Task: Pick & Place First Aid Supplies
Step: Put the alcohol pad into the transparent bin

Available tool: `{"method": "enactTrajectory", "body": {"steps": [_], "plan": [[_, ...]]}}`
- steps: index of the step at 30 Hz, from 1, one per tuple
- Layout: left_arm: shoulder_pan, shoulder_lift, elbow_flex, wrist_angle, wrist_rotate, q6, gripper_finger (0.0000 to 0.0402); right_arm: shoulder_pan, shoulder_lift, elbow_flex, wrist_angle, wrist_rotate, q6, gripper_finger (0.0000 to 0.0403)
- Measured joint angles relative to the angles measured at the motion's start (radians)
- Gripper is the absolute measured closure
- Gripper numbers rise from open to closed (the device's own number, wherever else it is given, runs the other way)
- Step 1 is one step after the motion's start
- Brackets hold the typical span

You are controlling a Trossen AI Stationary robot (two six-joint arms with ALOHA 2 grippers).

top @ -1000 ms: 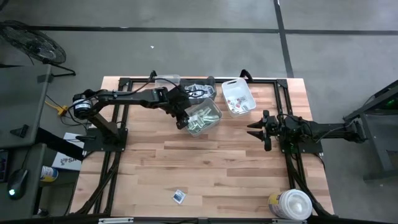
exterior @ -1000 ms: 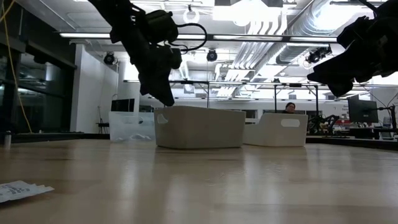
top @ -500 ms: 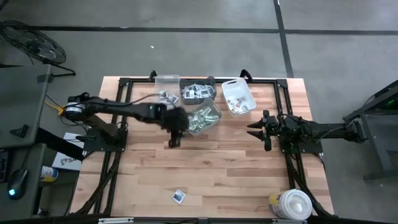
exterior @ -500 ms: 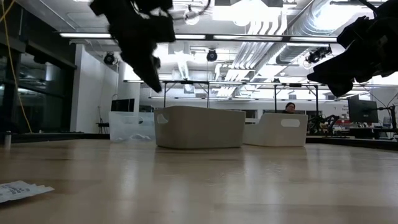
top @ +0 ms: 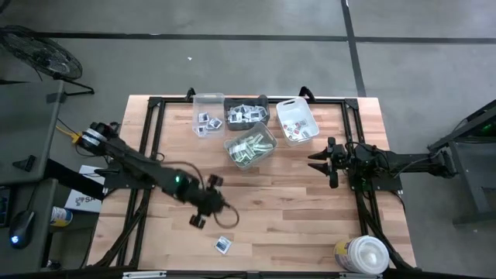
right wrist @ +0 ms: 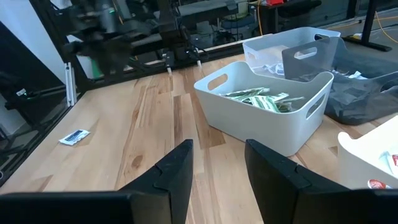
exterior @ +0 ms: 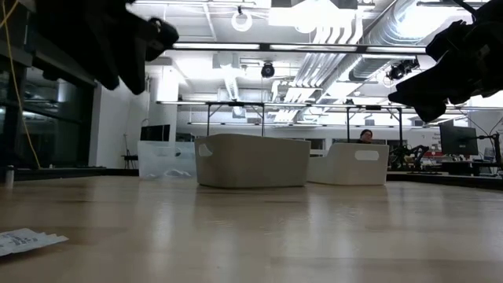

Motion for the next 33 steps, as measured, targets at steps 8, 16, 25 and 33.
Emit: {"method": "enactTrajectory", "body": {"steps": [8, 16, 25, 33], "plan": [[-0.128, 0.121, 0.000, 0.204, -0.013, -0.005, 0.0279, 0.000, 0.011, 0.000, 0.000, 0.000, 0.000, 0.0263], [-0.181, 0.201, 0.001, 0.258, 0.091, -0.099, 0.0280, 0.000, 0.020, 0.000, 0.000, 0.000, 0.000, 0.0263], [-0.217, 0.298, 0.106, 0.210, 0.123, -0.101, 0.0280, 0.000, 0.022, 0.000, 0.001, 0.000, 0.000, 0.0263], [-0.224, 0.392, 0.213, 0.147, 0.150, -0.059, 0.0280, 0.000, 0.027, 0.000, 0.000, 0.000, 0.000, 0.0263]]}}
